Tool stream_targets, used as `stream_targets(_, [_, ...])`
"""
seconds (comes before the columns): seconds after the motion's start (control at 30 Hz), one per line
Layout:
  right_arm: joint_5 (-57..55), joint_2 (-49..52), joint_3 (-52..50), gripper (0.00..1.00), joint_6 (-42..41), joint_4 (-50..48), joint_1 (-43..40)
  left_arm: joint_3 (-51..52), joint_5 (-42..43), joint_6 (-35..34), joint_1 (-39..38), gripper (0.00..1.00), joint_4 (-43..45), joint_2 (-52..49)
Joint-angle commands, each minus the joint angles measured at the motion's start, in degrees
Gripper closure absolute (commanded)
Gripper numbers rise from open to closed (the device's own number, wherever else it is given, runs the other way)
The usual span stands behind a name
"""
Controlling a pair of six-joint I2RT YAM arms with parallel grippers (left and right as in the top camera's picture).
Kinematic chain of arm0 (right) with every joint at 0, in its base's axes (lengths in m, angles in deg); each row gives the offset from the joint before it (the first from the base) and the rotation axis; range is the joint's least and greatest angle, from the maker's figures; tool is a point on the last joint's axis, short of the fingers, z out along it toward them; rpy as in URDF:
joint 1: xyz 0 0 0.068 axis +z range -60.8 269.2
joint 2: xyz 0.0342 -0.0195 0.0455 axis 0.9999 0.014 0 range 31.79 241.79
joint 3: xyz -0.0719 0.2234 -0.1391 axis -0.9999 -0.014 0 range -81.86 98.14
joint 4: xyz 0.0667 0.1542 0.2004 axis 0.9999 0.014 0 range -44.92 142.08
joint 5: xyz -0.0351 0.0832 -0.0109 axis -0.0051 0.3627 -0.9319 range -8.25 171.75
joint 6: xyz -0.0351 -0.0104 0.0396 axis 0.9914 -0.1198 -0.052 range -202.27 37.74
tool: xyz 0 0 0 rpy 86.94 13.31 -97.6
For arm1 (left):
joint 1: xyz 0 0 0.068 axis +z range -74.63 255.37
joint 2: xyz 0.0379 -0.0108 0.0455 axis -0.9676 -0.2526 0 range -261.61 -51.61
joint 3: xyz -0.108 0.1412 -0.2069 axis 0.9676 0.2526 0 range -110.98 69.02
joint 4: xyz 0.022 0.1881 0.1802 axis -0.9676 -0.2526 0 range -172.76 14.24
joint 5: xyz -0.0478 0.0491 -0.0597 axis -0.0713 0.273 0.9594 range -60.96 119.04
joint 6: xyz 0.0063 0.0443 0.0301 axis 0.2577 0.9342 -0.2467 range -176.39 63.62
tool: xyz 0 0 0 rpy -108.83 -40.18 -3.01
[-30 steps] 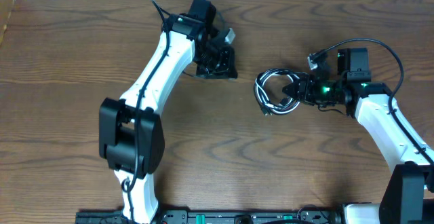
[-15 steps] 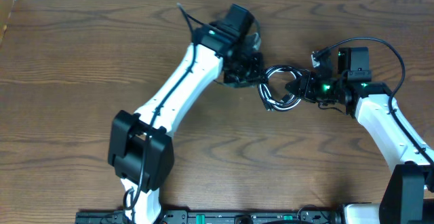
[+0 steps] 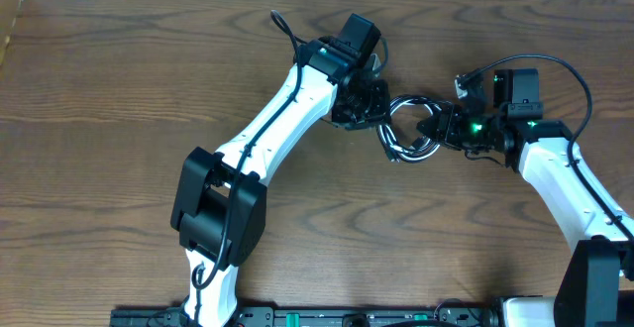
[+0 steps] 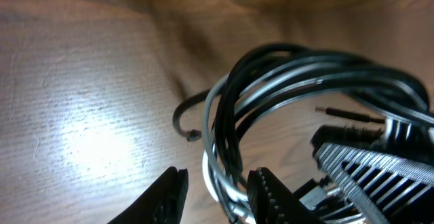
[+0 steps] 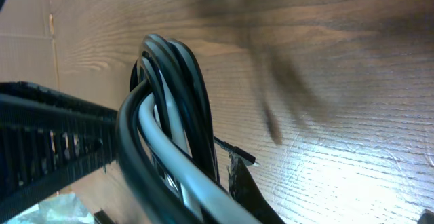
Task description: Untangle cables
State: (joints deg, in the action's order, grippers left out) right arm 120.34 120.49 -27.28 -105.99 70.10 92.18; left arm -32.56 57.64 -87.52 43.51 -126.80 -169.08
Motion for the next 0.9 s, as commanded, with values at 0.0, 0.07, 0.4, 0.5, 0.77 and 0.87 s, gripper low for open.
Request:
stream_targets(0.0, [0.5,-1.0,0.2,0.99,-0.7,-0.2,0.1,0.1,-0.9,-0.9,-0.4,0.65,1.0,-1.5])
stream_targets(0.07, [0.5,-1.0,0.2,0.99,-0.7,-0.2,0.1,0.1,-0.9,-1.1,-0.9,0.65,1.5,-2.1])
stream_targets(0.4, [-4.5,-1.0,0.2,0.99,-0.7,1.0,0.1,0.1,-2.2,-1.1,-0.7,0.92,2.1,-2.3])
stream_targets(0.5, [-10.9,-1.0,0.2,0.99,-0.7,2.4,0.1,0.1,-2.8,-0.6,0.2,0.93,2.1,-0.6])
stream_targets(0.77, [-26.0,-1.0,0.0,0.99,-0.4,4.8,0.1,0.1,-2.8,1.1,4.3,0.93,-0.2,6.5])
stream_targets(0.87, [-26.1,-1.0,0.0,0.99,-0.4,4.6,0.1,0.1,-2.7,3.1,5.5,0.92,-1.5,8.9])
